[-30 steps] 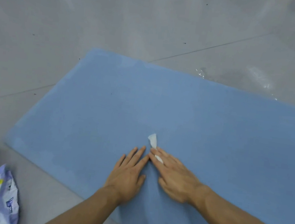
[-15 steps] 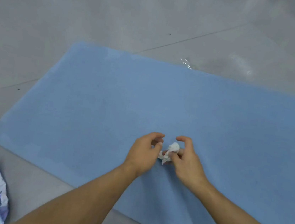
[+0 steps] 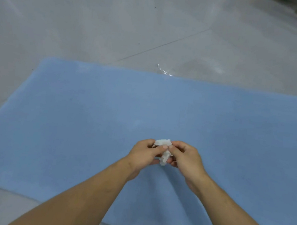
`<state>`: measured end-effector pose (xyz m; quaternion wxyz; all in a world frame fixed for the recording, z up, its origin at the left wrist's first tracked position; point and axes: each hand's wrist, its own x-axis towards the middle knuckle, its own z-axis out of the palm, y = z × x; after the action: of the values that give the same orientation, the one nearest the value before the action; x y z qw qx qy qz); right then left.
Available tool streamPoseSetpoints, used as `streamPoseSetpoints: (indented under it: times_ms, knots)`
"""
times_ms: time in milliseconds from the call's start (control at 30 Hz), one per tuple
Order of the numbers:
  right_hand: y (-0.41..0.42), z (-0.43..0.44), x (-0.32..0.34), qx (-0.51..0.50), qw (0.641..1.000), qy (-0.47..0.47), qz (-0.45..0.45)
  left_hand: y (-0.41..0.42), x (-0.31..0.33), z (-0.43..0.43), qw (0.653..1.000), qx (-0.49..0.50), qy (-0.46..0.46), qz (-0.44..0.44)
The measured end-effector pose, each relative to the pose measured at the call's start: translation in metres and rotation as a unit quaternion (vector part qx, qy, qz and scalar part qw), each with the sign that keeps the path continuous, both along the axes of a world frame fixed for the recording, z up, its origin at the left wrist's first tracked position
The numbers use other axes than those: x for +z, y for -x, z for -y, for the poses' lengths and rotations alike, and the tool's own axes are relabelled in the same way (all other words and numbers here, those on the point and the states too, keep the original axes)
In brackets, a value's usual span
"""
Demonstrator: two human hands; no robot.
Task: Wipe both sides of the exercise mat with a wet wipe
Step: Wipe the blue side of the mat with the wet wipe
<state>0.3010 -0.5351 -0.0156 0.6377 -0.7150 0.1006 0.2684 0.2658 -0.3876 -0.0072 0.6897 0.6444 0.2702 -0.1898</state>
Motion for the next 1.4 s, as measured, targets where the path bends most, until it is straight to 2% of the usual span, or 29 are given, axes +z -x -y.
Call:
streamPoseSetpoints:
  times_ms: [200,300,400,533,633,733,800,867,1033,1200,1400]
  knots:
    - [-0.006,0.011,-0.001,0.010,0.999,0.023,0.020,-0.009,0.006,0.000,0.997,0.049,0.049,-0.026]
    - [-0.008,0.011,-0.008,0.032,0.994,0.080,0.062,-0.009,0.002,-0.005,0.996,0.086,0.016,-0.025]
    - [-0.013,0.014,-0.015,-0.008,0.992,0.105,0.068,-0.008,-0.003,-0.019,0.994,0.109,0.001,-0.031]
    - [-0.016,0.019,-0.013,-0.084,0.995,0.044,0.023,-0.006,-0.002,-0.031,0.992,0.115,0.013,-0.048]
    - [-0.017,0.015,-0.005,-0.121,0.990,0.037,0.066,-0.004,0.003,-0.026,0.995,0.068,0.022,-0.068]
    - [-0.012,0.002,0.005,-0.047,0.996,-0.012,0.073,-0.005,0.004,-0.016,0.989,0.009,0.115,-0.091]
    - [-0.008,-0.010,0.010,-0.005,0.997,-0.071,0.034,-0.007,0.006,-0.009,0.986,-0.015,0.153,-0.071]
    - [-0.005,-0.018,0.011,-0.018,0.994,-0.107,-0.006,-0.008,0.007,-0.004,0.985,-0.018,0.168,-0.043]
    - [0.002,-0.028,0.010,-0.037,0.977,-0.187,-0.099,-0.009,-0.004,-0.004,0.990,0.023,0.138,0.001]
    - [0.003,-0.031,0.001,-0.098,0.981,-0.140,-0.093,-0.009,-0.017,-0.016,0.994,0.100,0.039,0.015]
    - [-0.002,-0.036,-0.011,-0.127,0.989,-0.050,-0.059,-0.004,-0.010,-0.030,0.992,0.108,0.068,0.007]
